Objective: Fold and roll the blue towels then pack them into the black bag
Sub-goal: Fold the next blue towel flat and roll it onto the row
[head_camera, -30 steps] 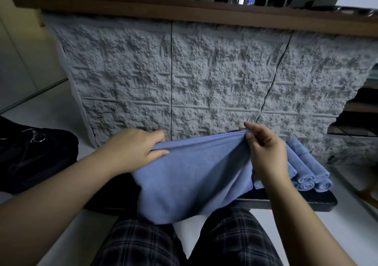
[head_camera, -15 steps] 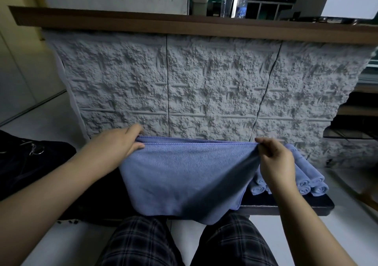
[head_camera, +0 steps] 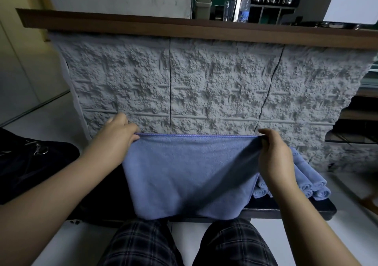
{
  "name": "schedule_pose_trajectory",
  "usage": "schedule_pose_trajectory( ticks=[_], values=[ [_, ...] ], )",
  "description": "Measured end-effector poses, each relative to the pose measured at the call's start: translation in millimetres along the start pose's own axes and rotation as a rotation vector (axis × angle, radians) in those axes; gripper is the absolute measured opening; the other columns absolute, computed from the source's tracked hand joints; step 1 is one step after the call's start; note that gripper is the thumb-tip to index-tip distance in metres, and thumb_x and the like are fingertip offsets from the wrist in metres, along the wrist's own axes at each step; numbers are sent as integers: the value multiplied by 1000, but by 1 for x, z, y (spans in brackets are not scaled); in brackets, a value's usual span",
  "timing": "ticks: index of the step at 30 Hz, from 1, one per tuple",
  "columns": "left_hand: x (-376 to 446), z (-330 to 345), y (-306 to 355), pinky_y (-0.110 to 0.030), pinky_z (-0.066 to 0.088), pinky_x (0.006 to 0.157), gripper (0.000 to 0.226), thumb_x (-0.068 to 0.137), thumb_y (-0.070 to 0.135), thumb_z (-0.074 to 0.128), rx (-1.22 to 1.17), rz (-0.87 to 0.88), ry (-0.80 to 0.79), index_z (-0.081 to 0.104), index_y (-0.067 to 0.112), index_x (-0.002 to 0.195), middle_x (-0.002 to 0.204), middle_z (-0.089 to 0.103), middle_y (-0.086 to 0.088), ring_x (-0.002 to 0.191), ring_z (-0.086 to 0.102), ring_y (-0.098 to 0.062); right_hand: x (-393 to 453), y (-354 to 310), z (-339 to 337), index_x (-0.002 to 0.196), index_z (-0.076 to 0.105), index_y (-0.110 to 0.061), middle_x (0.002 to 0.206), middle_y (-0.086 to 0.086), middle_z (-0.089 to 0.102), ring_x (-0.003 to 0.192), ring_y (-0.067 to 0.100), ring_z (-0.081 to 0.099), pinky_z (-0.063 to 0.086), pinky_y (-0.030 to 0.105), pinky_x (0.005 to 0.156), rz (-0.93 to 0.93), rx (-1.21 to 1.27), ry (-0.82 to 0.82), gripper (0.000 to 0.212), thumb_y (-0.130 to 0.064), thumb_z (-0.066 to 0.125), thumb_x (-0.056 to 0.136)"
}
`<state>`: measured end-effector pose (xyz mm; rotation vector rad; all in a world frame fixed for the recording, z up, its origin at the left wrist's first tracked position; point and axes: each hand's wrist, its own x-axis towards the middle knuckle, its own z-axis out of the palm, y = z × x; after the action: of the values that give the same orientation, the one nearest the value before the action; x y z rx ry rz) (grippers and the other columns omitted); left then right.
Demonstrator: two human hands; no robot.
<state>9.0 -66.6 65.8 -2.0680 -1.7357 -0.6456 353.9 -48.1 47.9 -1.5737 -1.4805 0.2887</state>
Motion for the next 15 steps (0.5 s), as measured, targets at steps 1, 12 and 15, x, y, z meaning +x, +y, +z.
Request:
schedule_pose_trajectory(
  ticks=[1, 12, 15],
  values=[
    [-3, 1, 1, -40, 45, 65, 13, 71, 7, 77, -28, -31, 28, 65, 6, 74, 78, 48, -15, 77, 52, -35, 1, 1, -1, 118, 55, -16, 93, -1, 53, 85, 19, 49, 33, 28, 68, 5, -15, 6, 28, -10, 35, 99],
    [-17, 25, -3, -31, 41, 70, 28, 85, 9, 64, -547, -232, -116, 47, 30, 74, 75, 58, 4, 73, 54, -13, -1, 12, 5, 97, 40, -4, 77, 3, 44, 69, 18, 41, 26, 34, 56, 220, 170, 22, 24, -25, 31, 103],
    [-18, 33, -5, -26, 38, 66, 25, 82, 10, 68, -655, -324, -94, 53, 27, 72, 69, 57, 7, 64, 48, -3, 0, 11, 4, 97, 38, -5, 81, 4, 45, 77, 20, 41, 24, 32, 62, 218, 201, 63, 21, -24, 30, 103]
  ],
)
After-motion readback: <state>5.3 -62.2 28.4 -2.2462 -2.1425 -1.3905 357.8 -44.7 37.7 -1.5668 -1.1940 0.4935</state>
